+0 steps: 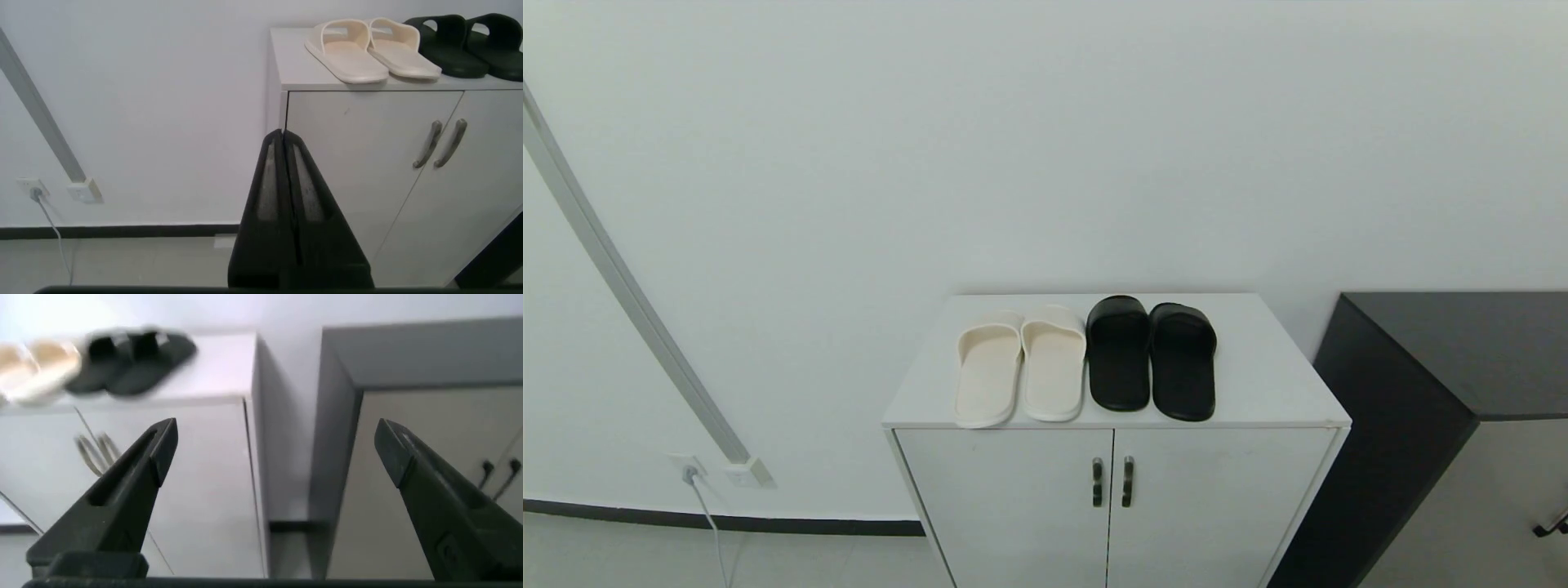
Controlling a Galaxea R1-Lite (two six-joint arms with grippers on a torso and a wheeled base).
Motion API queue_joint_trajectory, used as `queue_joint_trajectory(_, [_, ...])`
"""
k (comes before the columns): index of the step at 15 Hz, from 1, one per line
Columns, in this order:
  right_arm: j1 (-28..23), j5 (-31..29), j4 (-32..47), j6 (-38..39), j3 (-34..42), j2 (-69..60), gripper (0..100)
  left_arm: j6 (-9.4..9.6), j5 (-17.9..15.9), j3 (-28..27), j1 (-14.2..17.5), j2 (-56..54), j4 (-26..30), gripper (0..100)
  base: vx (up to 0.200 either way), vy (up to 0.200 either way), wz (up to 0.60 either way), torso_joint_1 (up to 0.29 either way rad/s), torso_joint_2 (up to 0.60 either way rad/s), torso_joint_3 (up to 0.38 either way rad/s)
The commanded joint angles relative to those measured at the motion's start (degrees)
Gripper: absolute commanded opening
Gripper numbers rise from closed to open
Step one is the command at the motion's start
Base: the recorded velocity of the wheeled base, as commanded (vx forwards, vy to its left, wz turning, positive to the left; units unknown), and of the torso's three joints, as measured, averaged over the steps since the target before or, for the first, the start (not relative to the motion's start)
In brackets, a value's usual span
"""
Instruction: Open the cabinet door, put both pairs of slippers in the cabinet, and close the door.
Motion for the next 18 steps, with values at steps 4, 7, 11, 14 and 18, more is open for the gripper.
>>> queue_joint_trajectory(4, [1.08, 9.31, 1.24, -3.11, -3.99, 24.11, 100, -0.02, 0.01, 0.01, -0.06, 0.07, -0.02, 0, 0.000, 0.000, 0.00, 0.000, 0.00, 0.000])
queue_joint_trajectory(7, [4.94, 9.57, -5.88, -2.76, -8.21, 37.12, 100, -0.02, 0.01, 0.01, -0.06, 0.07, -0.02, 0, 0.000, 0.000, 0.00, 0.000, 0.00, 0.000])
queue_joint_trajectory(11, [15.23, 5.27, -14.14, 0.67, -12.08, 50.83, 100, -0.02, 0.01, 0.01, -0.06, 0.07, -0.02, 0, 0.000, 0.000, 0.00, 0.000, 0.00, 0.000])
queue_joint_trajectory(14, [29.99, -8.53, -24.16, 6.65, -15.24, 62.69, 100, -0.02, 0.01, 0.01, 0.02, 0.07, -0.02, 0, 0.000, 0.000, 0.00, 0.000, 0.00, 0.000])
queue_joint_trajectory(18, [38.08, -17.59, -28.03, 9.55, -26.76, 77.19, 100, -0.02, 0.01, 0.01, -0.06, 0.07, -0.02, 0, 0.000, 0.000, 0.00, 0.000, 0.00, 0.000])
